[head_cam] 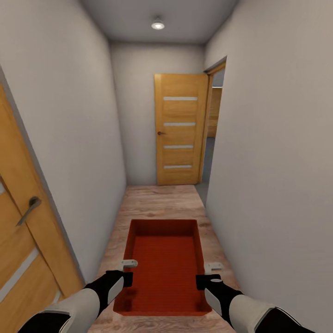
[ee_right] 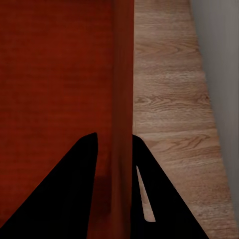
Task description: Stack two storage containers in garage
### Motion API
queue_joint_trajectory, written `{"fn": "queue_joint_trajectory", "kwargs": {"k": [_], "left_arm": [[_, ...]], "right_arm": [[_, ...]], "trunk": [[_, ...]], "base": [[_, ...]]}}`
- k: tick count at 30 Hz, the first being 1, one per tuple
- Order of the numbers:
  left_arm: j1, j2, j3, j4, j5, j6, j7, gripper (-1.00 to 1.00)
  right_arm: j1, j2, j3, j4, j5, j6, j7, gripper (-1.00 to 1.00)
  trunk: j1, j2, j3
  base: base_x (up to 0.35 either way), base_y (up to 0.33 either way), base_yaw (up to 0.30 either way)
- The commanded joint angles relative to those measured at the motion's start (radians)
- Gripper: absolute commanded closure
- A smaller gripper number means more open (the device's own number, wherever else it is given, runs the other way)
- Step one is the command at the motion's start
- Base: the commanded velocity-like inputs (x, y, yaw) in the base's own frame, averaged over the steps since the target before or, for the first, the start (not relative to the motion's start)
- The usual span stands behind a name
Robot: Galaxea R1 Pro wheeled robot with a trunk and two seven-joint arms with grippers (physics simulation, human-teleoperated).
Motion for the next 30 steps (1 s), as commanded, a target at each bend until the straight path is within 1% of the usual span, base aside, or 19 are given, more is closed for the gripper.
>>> {"fn": "queue_joint_trajectory", "kwargs": {"k": [1, 18, 30], "left_arm": [[0.0, 0.0, 0.011, -0.002, -0.007, 0.007, 0.007, 1.0], [0.0, 0.0, 0.011, -0.001, -0.008, 0.007, 0.007, 1.0], [0.0, 0.0, 0.011, -0.002, -0.008, 0.007, 0.007, 1.0]], "right_arm": [[-0.001, 0.001, 0.01, -0.001, -0.009, -0.001, 0.002, 1.0], [-0.001, 0.001, 0.011, -0.001, -0.009, -0.001, 0.001, 1.0], [-0.001, 0.001, 0.01, -0.001, -0.009, -0.001, 0.001, 1.0]], "trunk": [[0.001, -0.002, -0.001], [0.001, -0.002, -0.001], [0.001, -0.002, -0.001]], "base": [[0.322, 0.114, 0.0], [0.321, 0.113, 0.0], [0.322, 0.078, 0.0]]}}
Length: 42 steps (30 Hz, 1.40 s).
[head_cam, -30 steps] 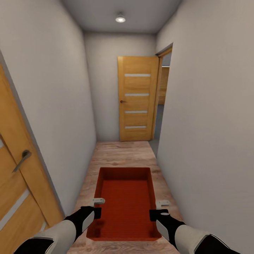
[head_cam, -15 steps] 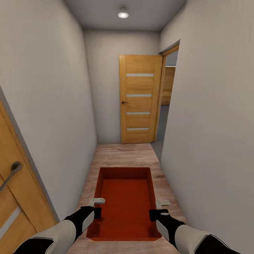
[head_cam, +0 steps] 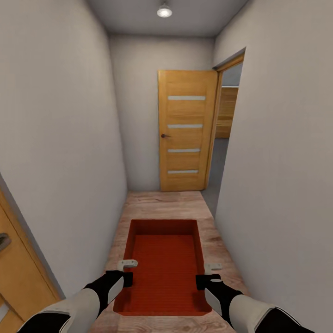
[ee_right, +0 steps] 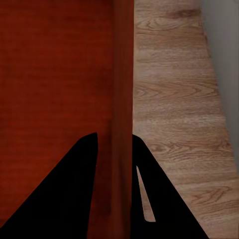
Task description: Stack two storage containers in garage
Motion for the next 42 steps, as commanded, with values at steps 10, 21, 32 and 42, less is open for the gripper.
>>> {"fn": "queue_joint_trajectory", "kwargs": {"k": [10, 21, 32, 42], "left_arm": [[0.0, 0.0, 0.01, -0.001, -0.008, 0.007, 0.007, 1.0], [0.0, 0.0, 0.009, -0.002, -0.008, 0.007, 0.007, 1.0], [-0.001, 0.0, 0.009, -0.002, -0.008, 0.006, 0.007, 1.0], [0.0, 0.0, 0.009, -0.002, -0.008, 0.006, 0.007, 1.0]], "right_arm": [[-0.001, 0.002, 0.011, -0.001, -0.009, -0.001, 0.002, 1.0], [-0.001, 0.002, 0.012, -0.001, -0.009, -0.001, 0.002, 1.0], [-0.001, 0.002, 0.012, -0.001, -0.009, -0.001, 0.002, 1.0], [-0.001, 0.002, 0.012, -0.001, -0.009, -0.001, 0.002, 1.0]], "trunk": [[0.001, -0.002, -0.001], [0.001, -0.002, -0.001], [0.001, -0.002, -0.001], [0.001, -0.002, -0.001]], "base": [[0.322, 0.073, -0.07], [0.322, 0.073, -0.111], [0.322, 0.071, -0.001], [0.322, 0.068, 0.0]]}}
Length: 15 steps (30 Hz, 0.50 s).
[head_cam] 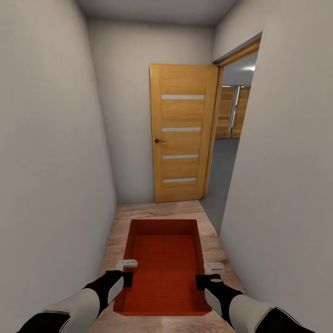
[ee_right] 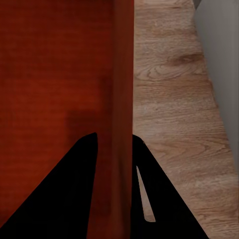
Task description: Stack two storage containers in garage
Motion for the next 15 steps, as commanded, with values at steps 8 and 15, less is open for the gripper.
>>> {"fn": "queue_joint_trajectory", "kwargs": {"k": [8, 15], "left_arm": [[0.0, 0.0, 0.01, -0.002, -0.008, 0.006, 0.007, 1.0], [0.0, 0.0, 0.01, -0.002, -0.008, 0.006, 0.007, 1.0]], "right_arm": [[-0.001, 0.001, 0.012, -0.001, -0.01, 0.0, 0.002, 1.0], [-0.001, 0.001, 0.012, -0.001, -0.01, 0.0, 0.002, 1.0]], "trunk": [[0.001, -0.002, -0.001], [0.001, -0.002, -0.001]], "base": [[0.322, 0.01, 0.0], [0.323, 0.0, 0.0]]}}
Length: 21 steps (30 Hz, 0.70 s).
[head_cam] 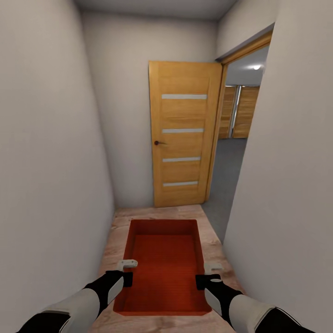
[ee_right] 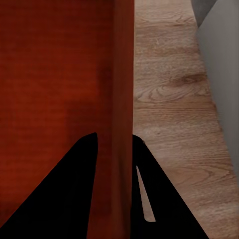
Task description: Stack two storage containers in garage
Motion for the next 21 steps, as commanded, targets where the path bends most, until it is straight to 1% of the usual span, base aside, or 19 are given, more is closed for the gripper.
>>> {"fn": "queue_joint_trajectory", "kwargs": {"k": [1, 21], "left_arm": [[0.0, 0.0, 0.012, -0.002, -0.011, 0.007, 0.008, 1.0], [0.0, 0.0, 0.013, -0.002, -0.011, 0.007, 0.008, 1.0]], "right_arm": [[-0.001, 0.001, 0.012, -0.001, -0.01, 0.0, 0.002, 1.0], [-0.001, 0.001, 0.012, -0.001, -0.01, 0.0, 0.002, 1.0]], "trunk": [[0.001, -0.002, -0.001], [0.001, -0.002, -0.001]], "base": [[0.323, 0.0, 0.0], [0.323, 0.0, 0.0]]}}
